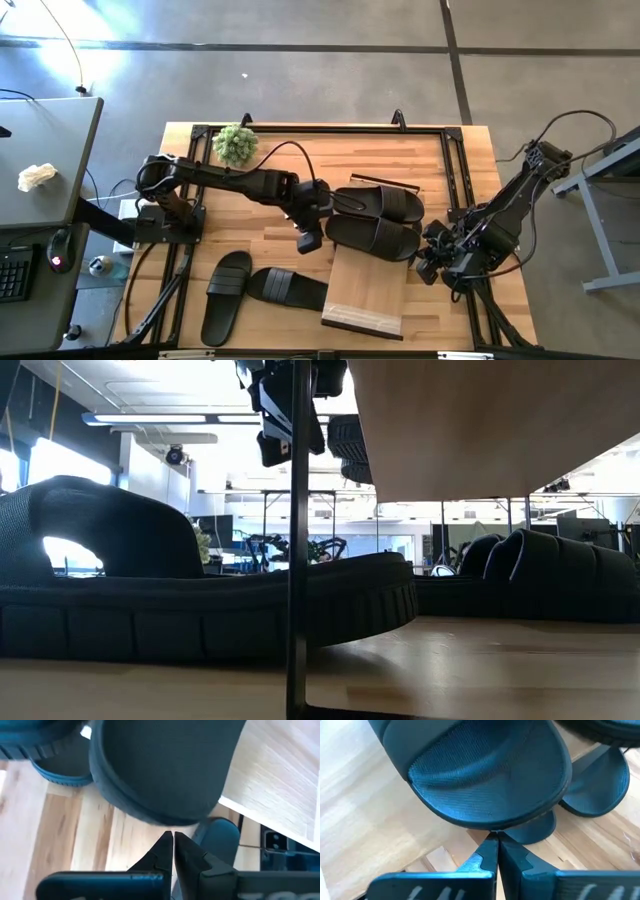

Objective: Pick and place slides into the shelf
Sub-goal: Adjust the black slide on the shelf, then put the right black slide under the shelf

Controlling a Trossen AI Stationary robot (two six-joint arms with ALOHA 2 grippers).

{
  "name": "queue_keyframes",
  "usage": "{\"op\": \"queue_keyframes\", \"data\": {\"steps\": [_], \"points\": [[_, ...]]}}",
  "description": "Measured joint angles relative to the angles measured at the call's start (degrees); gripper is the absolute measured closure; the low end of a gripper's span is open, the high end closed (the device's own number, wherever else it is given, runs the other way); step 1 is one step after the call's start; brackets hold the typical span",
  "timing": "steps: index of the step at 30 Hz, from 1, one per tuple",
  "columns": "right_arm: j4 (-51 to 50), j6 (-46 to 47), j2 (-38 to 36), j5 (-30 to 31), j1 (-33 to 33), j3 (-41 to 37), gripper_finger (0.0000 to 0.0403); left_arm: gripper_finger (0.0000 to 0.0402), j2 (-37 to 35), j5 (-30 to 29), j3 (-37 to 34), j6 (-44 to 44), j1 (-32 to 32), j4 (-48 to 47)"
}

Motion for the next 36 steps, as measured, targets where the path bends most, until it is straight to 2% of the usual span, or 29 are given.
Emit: {"op": "queue_keyframes", "data": {"steps": [6,11,15,21,29,33,36], "points": [[0.08,0.02,-1.26,-5.78,0.74,0.47,0.0403,0.0396,-0.64,5.76,0.0,0.74,0.04,-6.04],[-5.93,-0.11,-2.78,-7.16,2.92,6.69,0.0403,0.0396,-3.49,8.88,0.05,0.91,0.03,-17.15],[-14.3,-0.13,-4.2,-6.11,4.47,13.59,0.0403,0.0396,-6.97,8.91,0.06,-2.18,0.02,-27.75],[-23.89,-3.09,-7.12,0.2,5.76,19.77,0.0403,0.0396,-10.37,7.08,0.04,-15.05,-0.15,-36.02],[-28.07,-9.58,-11.95,5.26,5.75,18.48,0.0403,0.0396,-12.26,-3.59,-0.37,-25.38,-5.68,-41.23],[-27.87,-9.37,-13.36,5.81,5.75,16.49,0.0403,0.0396,-14.73,-4.01,-3.59,-31.45,-8.77,-39.79],[-26.12,-8.72,-13.55,5.18,5.75,15.13,0.0403,0.0396,-18.56,-2.11,-9.02,-35.86,-11.16,-32.72]]}}
